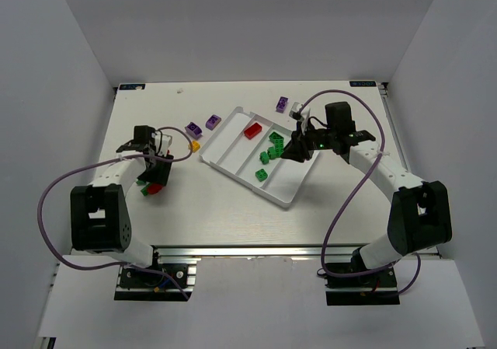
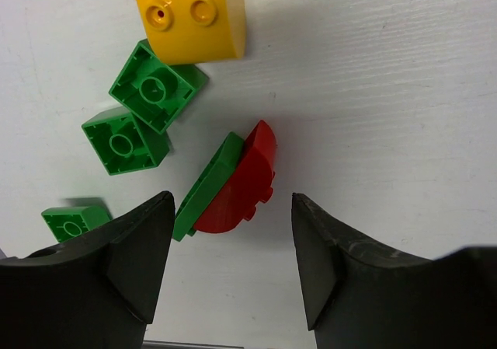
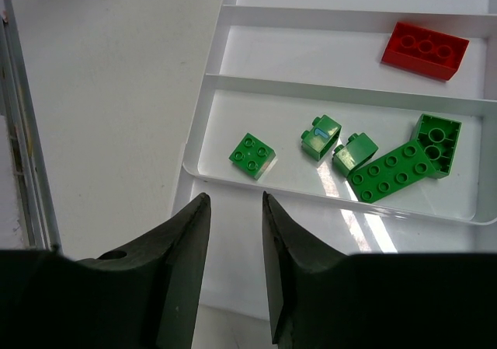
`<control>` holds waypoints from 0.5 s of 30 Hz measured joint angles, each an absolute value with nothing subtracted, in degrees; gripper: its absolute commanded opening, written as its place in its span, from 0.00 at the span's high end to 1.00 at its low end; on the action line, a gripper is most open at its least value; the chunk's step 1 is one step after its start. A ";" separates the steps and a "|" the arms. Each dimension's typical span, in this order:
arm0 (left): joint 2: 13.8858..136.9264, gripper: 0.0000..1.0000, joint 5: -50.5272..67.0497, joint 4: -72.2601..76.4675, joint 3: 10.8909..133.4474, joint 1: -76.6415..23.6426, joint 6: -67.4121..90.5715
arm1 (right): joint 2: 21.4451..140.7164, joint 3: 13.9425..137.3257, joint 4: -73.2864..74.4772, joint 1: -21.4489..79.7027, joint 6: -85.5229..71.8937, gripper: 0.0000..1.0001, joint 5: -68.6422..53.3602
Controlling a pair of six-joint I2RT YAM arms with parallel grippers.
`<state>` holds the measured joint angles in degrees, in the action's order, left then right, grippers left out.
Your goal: Sort the legos into containers by color
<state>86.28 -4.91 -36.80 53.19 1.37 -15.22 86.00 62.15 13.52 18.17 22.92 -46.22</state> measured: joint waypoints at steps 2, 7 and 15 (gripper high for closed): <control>86.85 0.29 -4.73 -36.49 53.19 1.34 -15.44 | 86.00 62.15 13.52 18.17 22.92 0.61 -46.19; 89.78 0.30 -4.23 -35.77 53.25 1.32 -15.66 | 86.00 62.15 13.52 18.17 22.90 0.61 -46.17; 92.31 0.52 -3.81 -35.73 53.30 1.30 -15.68 | 86.00 62.15 13.52 18.11 22.85 0.60 -46.00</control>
<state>92.31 -3.81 -35.73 53.30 1.30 -15.68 86.00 62.15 13.52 18.11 22.85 -46.00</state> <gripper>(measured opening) 0.543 0.395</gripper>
